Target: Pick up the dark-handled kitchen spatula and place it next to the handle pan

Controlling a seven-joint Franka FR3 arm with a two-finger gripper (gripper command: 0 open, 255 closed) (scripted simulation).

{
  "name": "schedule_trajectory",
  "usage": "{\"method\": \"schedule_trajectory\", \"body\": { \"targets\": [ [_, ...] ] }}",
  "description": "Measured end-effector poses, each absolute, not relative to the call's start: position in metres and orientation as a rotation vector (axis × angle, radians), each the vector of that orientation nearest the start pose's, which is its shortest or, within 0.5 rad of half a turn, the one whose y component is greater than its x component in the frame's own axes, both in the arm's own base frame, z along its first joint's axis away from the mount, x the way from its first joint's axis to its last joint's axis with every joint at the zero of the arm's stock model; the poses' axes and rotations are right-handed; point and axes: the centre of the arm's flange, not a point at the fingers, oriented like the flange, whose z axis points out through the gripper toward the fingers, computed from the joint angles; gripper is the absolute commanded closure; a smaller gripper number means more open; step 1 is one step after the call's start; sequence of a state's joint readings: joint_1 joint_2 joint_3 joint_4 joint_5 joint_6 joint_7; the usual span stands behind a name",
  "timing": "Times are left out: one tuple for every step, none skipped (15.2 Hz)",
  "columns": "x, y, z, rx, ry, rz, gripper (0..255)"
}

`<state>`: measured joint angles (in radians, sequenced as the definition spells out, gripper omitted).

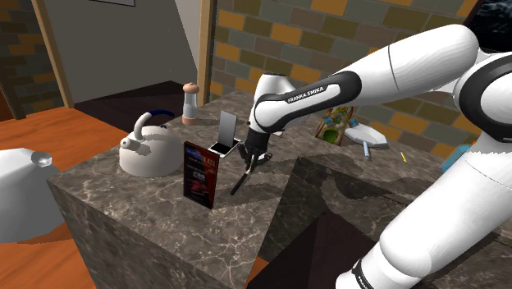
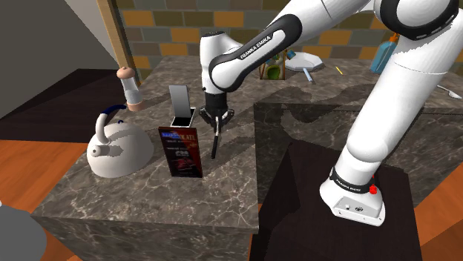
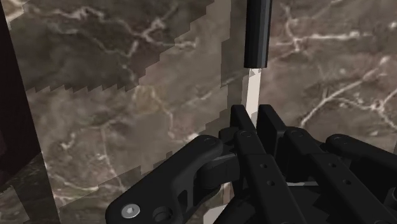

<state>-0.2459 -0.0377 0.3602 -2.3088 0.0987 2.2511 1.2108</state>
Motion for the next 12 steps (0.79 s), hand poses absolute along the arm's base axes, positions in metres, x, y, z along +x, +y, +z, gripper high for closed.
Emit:
{"method": "schedule_trajectory", "body": {
  "targets": [
    [0.500, 0.060, 0.358, -2.597, 1.701, 0.087, 255],
    [0.500, 0.060, 0.358, -2.597, 1.701, 0.087, 255],
    [0.500, 0.060, 0.358, -2.597, 1.701, 0.087, 255],
    [0.500, 0.060, 0.360, -2.597, 1.701, 0.087, 255],
    [0.499, 0.060, 0.365, -2.597, 1.701, 0.087, 255],
    [0.500, 0.060, 0.369, -2.597, 1.701, 0.086, 255],
    [0.500, 0.060, 0.373, -2.597, 1.701, 0.086, 255],
    [0.500, 0.061, 0.379, -2.597, 1.701, 0.086, 255],
    [0.501, 0.061, 0.384, -2.597, 1.701, 0.086, 255],
    [0.500, 0.061, 0.389, -2.597, 1.701, 0.086, 255],
    [0.500, 0.061, 0.394, -2.597, 1.701, 0.086, 255],
    [0.499, 0.061, 0.400, -2.597, 1.701, 0.086, 255]
  ]
}}
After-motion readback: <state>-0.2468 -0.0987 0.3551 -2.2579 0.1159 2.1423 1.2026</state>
